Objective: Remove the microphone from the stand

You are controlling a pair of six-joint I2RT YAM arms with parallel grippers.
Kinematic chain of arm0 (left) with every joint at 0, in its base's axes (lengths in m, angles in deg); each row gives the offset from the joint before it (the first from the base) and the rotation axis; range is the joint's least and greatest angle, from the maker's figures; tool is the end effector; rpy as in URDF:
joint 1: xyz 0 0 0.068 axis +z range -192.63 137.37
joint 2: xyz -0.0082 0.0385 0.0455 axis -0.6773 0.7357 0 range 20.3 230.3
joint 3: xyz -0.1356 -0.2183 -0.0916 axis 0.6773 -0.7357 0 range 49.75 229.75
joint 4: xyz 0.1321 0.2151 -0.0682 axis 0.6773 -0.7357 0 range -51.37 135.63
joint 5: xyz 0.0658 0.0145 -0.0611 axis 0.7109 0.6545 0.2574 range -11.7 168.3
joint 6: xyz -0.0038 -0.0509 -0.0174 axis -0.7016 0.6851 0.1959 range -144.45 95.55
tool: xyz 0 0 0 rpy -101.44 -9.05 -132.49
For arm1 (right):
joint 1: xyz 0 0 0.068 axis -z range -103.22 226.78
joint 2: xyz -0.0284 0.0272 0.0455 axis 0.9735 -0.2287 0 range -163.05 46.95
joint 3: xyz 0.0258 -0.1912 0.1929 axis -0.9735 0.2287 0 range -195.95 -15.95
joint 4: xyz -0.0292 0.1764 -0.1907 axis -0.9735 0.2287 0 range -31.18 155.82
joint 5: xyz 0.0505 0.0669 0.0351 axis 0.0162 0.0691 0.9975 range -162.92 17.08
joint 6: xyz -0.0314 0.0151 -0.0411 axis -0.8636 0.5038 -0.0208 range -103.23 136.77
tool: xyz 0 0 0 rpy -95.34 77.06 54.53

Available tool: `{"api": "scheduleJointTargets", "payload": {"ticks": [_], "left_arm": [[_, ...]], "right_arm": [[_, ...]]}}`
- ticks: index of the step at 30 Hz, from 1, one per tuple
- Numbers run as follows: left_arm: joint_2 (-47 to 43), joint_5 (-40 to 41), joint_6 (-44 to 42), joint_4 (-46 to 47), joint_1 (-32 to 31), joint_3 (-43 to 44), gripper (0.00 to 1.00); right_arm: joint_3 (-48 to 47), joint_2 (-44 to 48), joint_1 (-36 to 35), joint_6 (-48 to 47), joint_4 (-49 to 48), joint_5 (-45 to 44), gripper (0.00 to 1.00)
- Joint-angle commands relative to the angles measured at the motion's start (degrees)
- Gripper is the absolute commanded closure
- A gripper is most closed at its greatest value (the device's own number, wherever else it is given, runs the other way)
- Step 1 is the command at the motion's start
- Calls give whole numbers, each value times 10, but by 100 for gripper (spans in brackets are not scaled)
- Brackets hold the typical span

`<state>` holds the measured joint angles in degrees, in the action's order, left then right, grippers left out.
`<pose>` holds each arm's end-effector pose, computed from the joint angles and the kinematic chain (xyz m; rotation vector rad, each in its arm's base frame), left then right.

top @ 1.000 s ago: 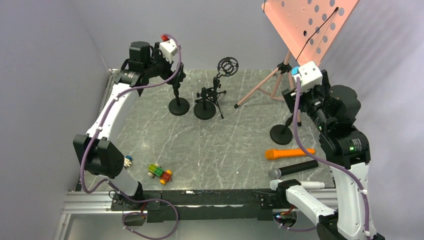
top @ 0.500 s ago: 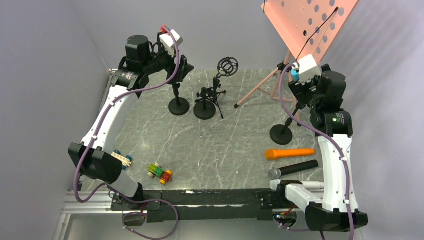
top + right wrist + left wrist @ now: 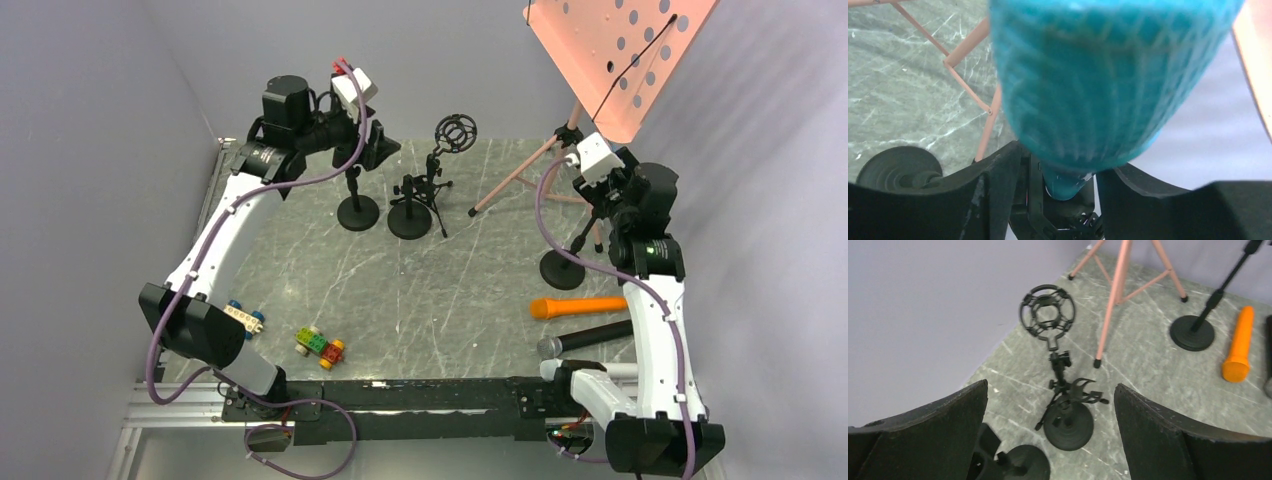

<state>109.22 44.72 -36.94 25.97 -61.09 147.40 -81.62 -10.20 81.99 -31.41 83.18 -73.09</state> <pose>0.3257 -0.1295 0.4544 0.8686 1.5378 -0.5901 0.2146 -0.0197 0.4011 -0.6931 1.7666 -0.6472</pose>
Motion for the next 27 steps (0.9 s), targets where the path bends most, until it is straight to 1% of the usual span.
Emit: {"api": "scheduleJointTargets", "payload": {"ticks": [1,4,6,9,11,12,14,15,18,21,24,27], "left_arm": [[-23,-76,21,52,-28,-21,1],[-23,-137,20,114,-61,-51,1],[-7,-154,7,118,-94,-40,1],[19,-161,1,109,-126,-13,1],[29,-161,6,117,-137,-7,1],[30,-160,8,120,-140,-5,1],[33,-157,12,122,-144,-4,1],[33,-155,12,124,-144,-5,1],[29,-145,19,135,-145,-14,1],[33,-146,27,139,-146,-10,1],[38,-148,27,134,-148,-4,1],[40,-148,29,138,-148,-8,1]], "right_arm": [[28,44,5,-43,-97,32,44],[42,57,5,-54,-103,47,53],[51,64,5,-61,-113,58,61],[58,73,5,-69,-126,66,72],[60,77,6,-77,-127,70,79],[60,80,6,-83,-124,74,86],[68,94,6,-93,-123,83,94],[72,102,6,-97,-125,89,100],[74,125,6,-88,-139,114,100],[61,140,6,-45,-166,143,100],[11,134,6,-33,-127,180,100],[-29,121,6,-23,-88,194,100]]}}
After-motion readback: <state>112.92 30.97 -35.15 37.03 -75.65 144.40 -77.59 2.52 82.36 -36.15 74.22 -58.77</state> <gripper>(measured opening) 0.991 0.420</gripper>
